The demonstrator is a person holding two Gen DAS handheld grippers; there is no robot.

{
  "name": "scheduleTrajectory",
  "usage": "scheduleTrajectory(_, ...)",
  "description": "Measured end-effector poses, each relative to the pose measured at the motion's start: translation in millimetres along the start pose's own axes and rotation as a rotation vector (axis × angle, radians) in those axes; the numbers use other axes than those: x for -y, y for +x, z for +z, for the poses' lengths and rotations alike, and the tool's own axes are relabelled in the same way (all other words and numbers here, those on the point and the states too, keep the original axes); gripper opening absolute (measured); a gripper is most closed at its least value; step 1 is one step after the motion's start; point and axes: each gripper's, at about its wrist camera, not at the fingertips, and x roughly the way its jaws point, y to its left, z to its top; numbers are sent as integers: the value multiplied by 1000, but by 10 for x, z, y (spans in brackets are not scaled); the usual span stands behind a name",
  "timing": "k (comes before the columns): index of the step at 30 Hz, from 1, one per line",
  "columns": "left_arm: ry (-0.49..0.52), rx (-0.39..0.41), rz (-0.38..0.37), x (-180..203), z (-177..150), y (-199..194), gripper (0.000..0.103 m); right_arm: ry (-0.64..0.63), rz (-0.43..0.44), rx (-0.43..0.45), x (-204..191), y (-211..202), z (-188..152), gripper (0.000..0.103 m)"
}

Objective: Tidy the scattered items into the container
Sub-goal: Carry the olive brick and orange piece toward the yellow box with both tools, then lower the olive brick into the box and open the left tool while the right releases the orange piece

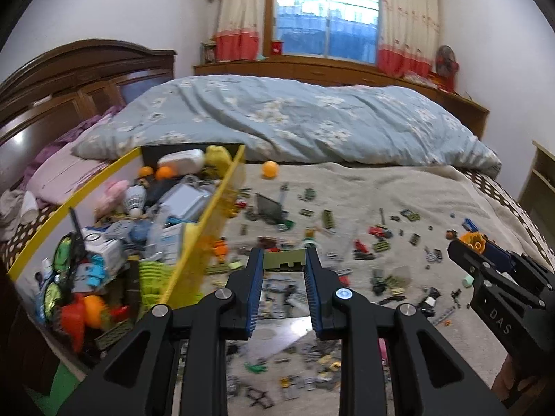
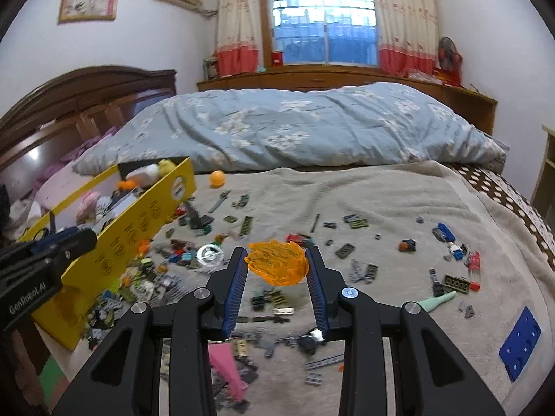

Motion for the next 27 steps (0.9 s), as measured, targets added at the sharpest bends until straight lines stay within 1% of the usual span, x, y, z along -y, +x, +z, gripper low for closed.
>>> scheduleTrajectory(6, -65, -1, 40, -378, -62, -9, 23, -72, 26, -21, -371, 55, -13, 35)
scheduleTrajectory(17, -197, -18, 153, -1191, -213, 51, 23, -199, 81, -57, -1029, 215, -58, 35)
scheduleTrajectory(23, -246, -23, 228, -1583, -265, 74, 23, -254, 102, -73, -1329, 292, -96, 35)
scheduleTrajectory(27, -260, -34, 260, -1740, -310, 99, 23, -283, 112, -78, -1470, 339, -97, 35)
